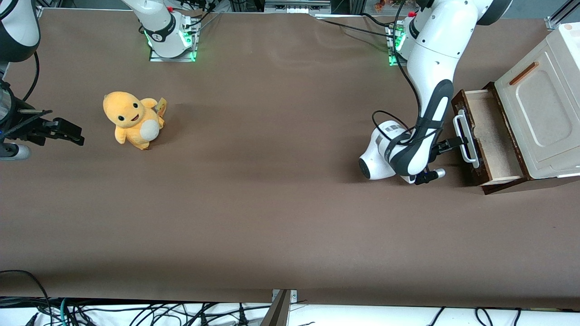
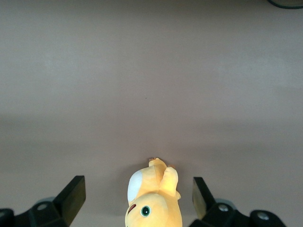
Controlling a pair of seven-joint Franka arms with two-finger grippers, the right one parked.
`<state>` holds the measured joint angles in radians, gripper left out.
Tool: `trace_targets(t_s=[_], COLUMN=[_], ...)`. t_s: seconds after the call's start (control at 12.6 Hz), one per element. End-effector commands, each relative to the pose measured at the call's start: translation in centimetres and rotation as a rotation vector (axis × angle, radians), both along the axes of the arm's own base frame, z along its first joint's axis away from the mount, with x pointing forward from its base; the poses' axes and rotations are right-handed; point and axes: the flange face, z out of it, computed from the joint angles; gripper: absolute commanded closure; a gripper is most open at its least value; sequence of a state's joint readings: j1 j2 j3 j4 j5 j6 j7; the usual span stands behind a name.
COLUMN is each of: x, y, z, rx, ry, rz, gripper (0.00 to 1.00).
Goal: Open lower drawer with left arm only
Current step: 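Open the left gripper and release the drawer handle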
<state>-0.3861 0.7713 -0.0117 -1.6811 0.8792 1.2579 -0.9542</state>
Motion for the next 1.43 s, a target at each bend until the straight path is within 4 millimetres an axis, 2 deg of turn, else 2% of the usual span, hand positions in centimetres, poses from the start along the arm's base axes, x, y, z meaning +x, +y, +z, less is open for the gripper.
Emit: trace_targets(t_s=[0.0, 0.4, 0.87, 1.11, 1.35], x=[0.8, 3.5, 6.5, 7.8, 9.3], y=[-1.1, -3.7, -7.4, -8.4, -7.8], z=[1.6, 5.1, 12.0, 16.0, 20.0], rx=[-0.06, -0.216, -0.498, -0.658, -0.807], ry=[-0.005, -0.057, -0.073, -0.033, -0.068], rz=[0.046, 0.115, 0.178, 0.141, 0.16], gripper=[0.0, 0.0, 0.0, 0.0, 0.0])
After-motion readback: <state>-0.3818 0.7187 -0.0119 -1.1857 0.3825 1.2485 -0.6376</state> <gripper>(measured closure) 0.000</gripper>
